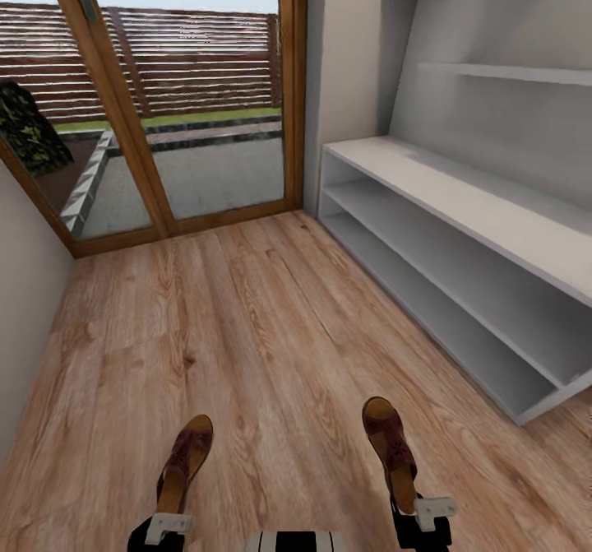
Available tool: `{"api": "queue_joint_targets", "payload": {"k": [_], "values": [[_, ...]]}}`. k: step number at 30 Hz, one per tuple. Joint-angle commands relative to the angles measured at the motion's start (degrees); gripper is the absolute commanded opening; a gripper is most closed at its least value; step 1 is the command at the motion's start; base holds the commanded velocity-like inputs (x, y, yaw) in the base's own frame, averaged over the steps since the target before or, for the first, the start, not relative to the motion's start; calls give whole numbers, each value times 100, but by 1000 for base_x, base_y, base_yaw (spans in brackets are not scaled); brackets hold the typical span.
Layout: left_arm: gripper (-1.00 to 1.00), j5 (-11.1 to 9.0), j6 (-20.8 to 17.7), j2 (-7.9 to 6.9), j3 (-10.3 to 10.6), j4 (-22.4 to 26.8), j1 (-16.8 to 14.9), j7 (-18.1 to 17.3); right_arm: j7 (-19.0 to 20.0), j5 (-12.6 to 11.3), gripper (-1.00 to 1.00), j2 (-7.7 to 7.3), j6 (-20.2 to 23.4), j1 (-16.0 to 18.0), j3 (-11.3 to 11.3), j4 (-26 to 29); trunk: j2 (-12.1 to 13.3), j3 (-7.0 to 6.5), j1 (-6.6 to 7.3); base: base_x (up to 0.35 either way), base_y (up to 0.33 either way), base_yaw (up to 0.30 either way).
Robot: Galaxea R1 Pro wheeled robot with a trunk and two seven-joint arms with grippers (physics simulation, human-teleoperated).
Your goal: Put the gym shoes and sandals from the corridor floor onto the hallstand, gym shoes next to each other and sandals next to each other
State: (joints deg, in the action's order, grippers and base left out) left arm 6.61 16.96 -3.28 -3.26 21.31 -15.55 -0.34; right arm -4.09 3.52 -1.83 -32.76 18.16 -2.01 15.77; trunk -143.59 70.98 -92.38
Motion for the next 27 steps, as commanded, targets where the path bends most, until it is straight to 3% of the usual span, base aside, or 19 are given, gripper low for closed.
{"api": "queue_joint_targets", "payload": {"k": [1, 12, 27], "values": [[-100, 77, 18, 3, -35, -4, -1, -2, -39, 35, -100, -2, -11, 3, -19, -25, 0, -28, 3, 0, 0, -157], [-100, 75, 39, 5, -35, -27, 5, -2, -38, 26, -100, 7, -6, 3, -19, -104, 15, -361, 32, 0, 0, -142], [-100, 71, 44, 12, -35, -117, 1, -2, -31, 27, -100, 16, 15, 3, -26, -109, 35, -706, 70, 0, 0, -11]]}}
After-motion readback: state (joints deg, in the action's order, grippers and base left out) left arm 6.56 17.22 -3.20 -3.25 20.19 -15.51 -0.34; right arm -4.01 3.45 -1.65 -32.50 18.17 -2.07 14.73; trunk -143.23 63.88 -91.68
